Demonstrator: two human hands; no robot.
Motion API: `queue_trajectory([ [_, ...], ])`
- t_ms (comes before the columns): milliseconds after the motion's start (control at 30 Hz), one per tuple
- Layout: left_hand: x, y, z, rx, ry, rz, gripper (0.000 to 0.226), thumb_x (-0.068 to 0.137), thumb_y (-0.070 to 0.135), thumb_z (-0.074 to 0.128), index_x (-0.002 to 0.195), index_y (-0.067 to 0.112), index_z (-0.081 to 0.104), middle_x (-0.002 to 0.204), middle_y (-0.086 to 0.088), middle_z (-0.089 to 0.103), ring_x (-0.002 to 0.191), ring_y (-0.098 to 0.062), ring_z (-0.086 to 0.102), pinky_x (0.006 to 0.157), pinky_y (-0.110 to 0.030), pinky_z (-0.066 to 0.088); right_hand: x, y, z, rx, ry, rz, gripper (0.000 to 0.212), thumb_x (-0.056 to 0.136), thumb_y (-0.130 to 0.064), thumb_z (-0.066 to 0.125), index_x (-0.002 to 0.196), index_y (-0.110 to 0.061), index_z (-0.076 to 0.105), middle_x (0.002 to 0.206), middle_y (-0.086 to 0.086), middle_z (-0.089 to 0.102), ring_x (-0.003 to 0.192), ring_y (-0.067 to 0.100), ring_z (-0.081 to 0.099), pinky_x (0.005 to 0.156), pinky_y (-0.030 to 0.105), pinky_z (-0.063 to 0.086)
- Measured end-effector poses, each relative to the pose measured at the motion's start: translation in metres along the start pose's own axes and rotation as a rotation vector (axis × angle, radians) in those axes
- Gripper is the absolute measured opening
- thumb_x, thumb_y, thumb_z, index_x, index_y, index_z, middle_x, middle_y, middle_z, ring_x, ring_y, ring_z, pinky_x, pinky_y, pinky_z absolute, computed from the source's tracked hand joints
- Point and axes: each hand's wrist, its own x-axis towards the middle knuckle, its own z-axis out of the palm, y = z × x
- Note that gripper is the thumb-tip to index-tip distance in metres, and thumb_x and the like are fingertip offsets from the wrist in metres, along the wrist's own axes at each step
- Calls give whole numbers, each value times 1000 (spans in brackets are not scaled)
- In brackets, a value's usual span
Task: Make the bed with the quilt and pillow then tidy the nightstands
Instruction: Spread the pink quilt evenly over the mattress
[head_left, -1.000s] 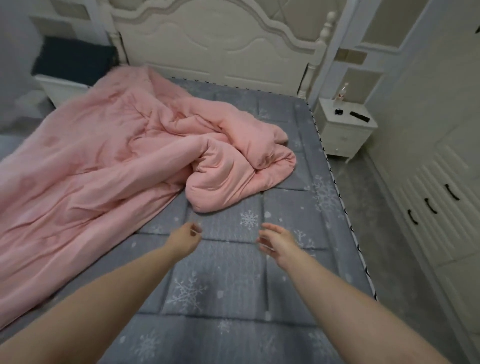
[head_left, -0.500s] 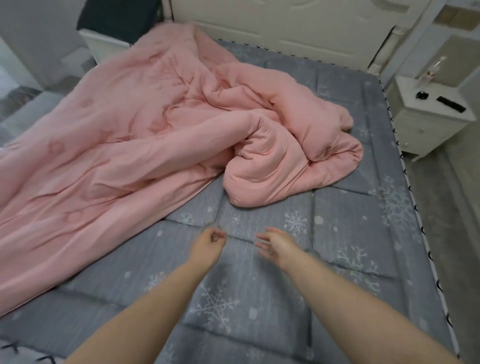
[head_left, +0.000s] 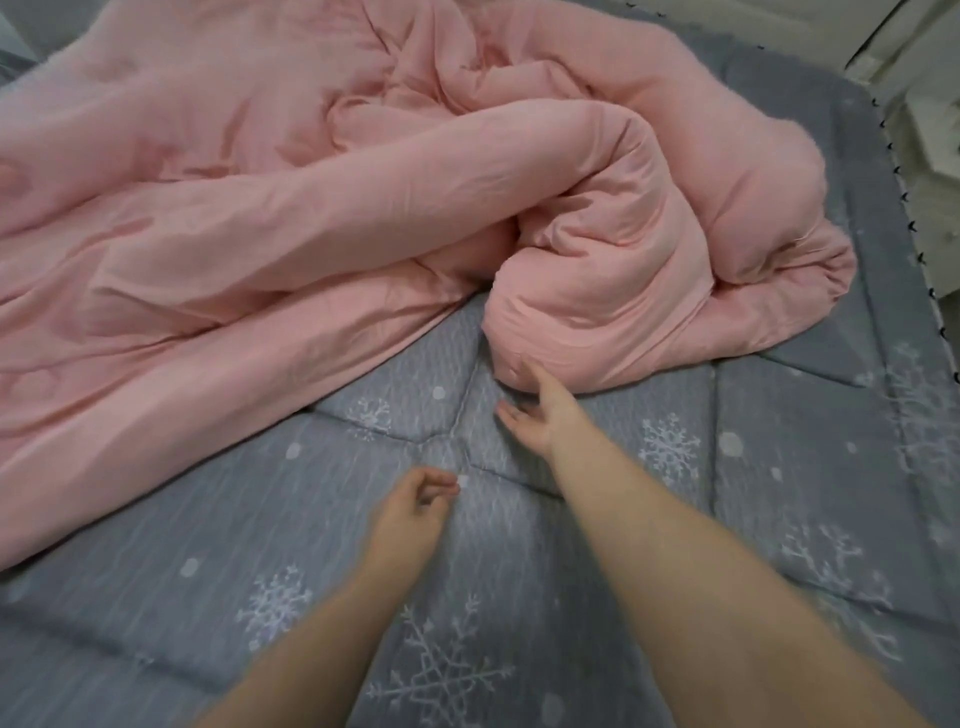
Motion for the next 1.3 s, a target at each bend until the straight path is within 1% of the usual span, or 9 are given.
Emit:
queue_trajectory([
  [100, 9, -6, 2, -52, 25, -29, 16, 90, 6, 60, 89, 21, 66, 89, -1, 73, 82, -26, 66, 80, -41, 54, 13, -9, 6, 4, 21, -34, 70, 79, -41, 76, 139, -22, 45, 136, 1, 50, 128, 25, 50, 102, 38, 41],
  [200, 9, -4, -2, -64, 35, -34, 20, 92, 2, 54, 91, 19, 64, 93, -1, 73, 81, -21, 64, 80, -40, 53, 12, -23, 2, 31, 142, -146, 57, 82, -28, 75, 133, -15, 52, 109, 2, 61, 99, 19, 62, 93, 31, 48],
  [367, -4, 11, -10, -8, 14, -44, 15, 92, 6, 55, 96, 20, 62, 92, 0, 71, 84, -21, 66, 82, -35, 51, -26, -20, -46, -206, 373, -309, 45, 81, -21, 67, 121, -1, 62, 117, 15, 67, 91, 27, 64, 66, 31, 52],
  [567, -40, 33, 14, 31, -80, -193, 38, 83, 20, 60, 119, 14, 49, 88, -4, 66, 85, -22, 63, 85, -32, 49, -145, -9, -134, -544, 572, -327, 42, 85, -19, 66, 118, 6, 63, 102, 14, 64, 89, 25, 58, 74, 31, 41],
  [800, -120, 67, 54, -137, -344, -502, 40, 82, 38, 64, 111, 14, 51, 79, -6, 57, 64, -19, 53, 56, -26, 39, -288, 2, -160, -661, 542, -364, 43, 58, -31, 71, 92, -5, 66, 85, 8, 64, 76, 25, 60, 58, 28, 41],
  [933, -157, 83, 57, -325, -443, -634, 43, 86, 53, 58, 110, 18, 63, 105, -5, 69, 91, -21, 64, 79, -35, 51, -329, 20, -158, -617, 488, -333, 14, 79, -10, 71, 67, -7, 66, 66, 6, 61, 70, 26, 56, 58, 32, 39],
  [1033, -173, 97, 55, -514, -425, -690, 50, 83, 57, 62, 109, 14, 65, 111, -13, 67, 100, -29, 63, 79, -40, 53, -348, 29, -153, -527, 443, -380, 11, 73, -16, 73, 68, -7, 67, 67, 6, 65, 71, 25, 59, 60, 31, 44],
  [1167, -184, 107, 51, -545, -407, -647, 53, 78, 60, 66, 85, 7, 69, 83, -12, 73, 89, -28, 66, 82, -41, 52, -364, 27, -153, -403, 365, -472, 13, 81, -14, 73, 86, -2, 71, 76, 5, 72, 74, 20, 66, 62, 19, 53],
  [1300, -206, 122, 57, -697, -382, -606, 48, 90, 41, 61, 116, 1, 65, 109, -19, 71, 98, -31, 67, 75, -46, 59, -379, 18, -165, -212, 270, -441, 17, 83, -12, 71, 98, -3, 72, 94, 14, 75, 89, 26, 70, 86, 35, 54],
])
